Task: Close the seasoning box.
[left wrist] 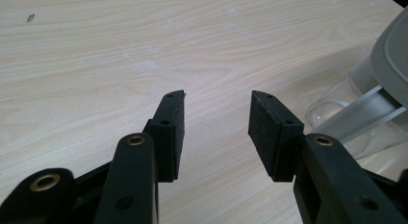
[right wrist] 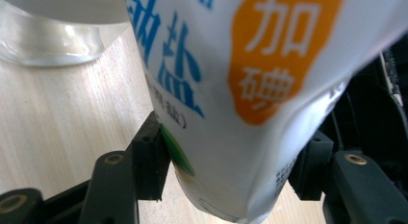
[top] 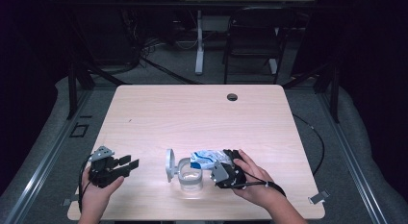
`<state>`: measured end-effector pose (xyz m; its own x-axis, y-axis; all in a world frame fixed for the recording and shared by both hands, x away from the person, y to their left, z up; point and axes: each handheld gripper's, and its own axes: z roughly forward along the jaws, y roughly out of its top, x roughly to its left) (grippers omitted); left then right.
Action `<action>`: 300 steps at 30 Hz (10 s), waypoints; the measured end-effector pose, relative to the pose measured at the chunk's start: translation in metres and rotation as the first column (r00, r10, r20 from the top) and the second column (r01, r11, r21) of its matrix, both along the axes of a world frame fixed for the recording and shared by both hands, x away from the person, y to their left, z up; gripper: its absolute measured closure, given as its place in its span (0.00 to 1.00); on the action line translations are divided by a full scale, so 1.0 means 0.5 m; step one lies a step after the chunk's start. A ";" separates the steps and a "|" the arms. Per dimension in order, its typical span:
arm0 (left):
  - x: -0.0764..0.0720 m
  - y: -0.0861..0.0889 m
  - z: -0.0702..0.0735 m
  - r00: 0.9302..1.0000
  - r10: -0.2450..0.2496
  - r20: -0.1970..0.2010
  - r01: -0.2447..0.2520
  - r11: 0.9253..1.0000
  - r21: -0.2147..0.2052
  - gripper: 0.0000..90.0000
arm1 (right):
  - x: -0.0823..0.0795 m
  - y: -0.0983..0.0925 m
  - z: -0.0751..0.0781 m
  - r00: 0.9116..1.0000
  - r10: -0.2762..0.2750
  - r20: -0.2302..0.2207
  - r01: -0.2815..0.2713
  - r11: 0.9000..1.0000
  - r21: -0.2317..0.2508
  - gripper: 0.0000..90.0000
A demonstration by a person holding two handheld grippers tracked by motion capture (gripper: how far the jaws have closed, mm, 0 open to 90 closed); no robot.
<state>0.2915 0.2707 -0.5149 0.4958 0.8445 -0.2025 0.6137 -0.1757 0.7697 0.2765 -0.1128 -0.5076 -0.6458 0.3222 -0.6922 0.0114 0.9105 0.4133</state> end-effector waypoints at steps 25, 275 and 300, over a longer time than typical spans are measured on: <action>0.001 0.004 -0.002 1.000 0.003 -0.010 -0.003 1.000 -0.001 0.64 | 0.010 0.004 -0.020 0.996 -0.012 0.089 0.031 0.977 -0.212 0.47; 0.004 0.016 -0.010 0.999 0.029 -0.019 -0.029 1.000 0.010 0.63 | 0.005 0.046 0.020 0.954 0.221 0.203 -0.073 0.827 -0.558 0.50; 0.004 0.016 -0.010 0.999 0.034 -0.011 -0.034 0.999 0.008 0.63 | 0.002 0.047 0.022 0.950 0.229 0.213 -0.065 0.812 -0.581 0.50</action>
<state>0.2934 0.2788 -0.5199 0.4641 0.8625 -0.2016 0.6283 -0.1602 0.7613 0.2776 -0.0891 -0.4967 -0.4223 -0.2585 -0.8688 -0.1754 0.9637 -0.2014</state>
